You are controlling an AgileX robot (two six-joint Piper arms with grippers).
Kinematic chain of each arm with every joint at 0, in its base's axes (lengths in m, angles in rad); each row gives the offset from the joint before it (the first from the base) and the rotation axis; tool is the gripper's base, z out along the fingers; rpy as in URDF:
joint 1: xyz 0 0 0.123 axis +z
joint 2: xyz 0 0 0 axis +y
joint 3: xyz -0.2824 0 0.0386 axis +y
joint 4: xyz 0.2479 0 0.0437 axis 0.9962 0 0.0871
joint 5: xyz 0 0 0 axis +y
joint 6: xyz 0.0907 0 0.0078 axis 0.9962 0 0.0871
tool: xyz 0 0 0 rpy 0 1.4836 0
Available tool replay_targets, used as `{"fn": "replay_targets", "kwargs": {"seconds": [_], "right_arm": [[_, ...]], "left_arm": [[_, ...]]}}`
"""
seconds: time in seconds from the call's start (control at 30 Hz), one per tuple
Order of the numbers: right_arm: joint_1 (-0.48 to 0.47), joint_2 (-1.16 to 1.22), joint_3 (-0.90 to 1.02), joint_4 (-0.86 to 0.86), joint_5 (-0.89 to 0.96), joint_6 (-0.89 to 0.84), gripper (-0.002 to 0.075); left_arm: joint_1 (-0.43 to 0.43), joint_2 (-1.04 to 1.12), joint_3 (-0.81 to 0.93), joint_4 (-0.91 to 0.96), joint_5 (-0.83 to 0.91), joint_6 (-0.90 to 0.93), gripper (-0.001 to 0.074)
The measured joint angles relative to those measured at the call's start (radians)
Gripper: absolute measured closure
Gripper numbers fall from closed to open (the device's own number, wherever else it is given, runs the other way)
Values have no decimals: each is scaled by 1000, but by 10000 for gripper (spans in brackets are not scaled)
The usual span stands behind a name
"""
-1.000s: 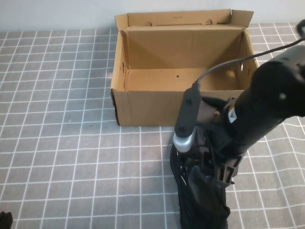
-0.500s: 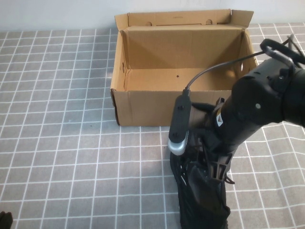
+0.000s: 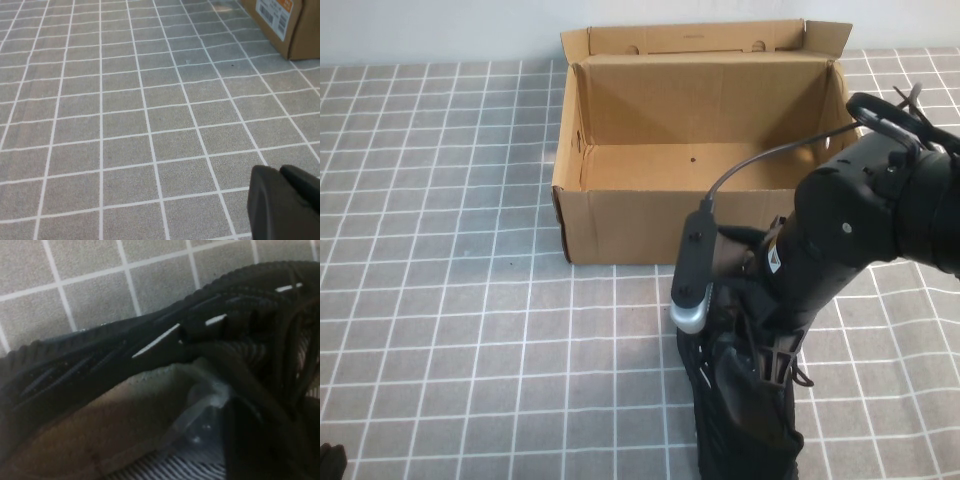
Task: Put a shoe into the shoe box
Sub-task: Pick up the shoe from the table
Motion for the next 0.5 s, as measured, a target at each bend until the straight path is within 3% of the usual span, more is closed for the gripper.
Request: {"fn": "replay_targets", "kwargs": {"seconds": [0.2,0.5], "right_arm": [[0,0,0,7,33,27,699],[0,-53,0,0,57,141,718]], "left_arm": [[0,0,0,0,0,0,736],[0,0,0,0,0,0,736]]}}
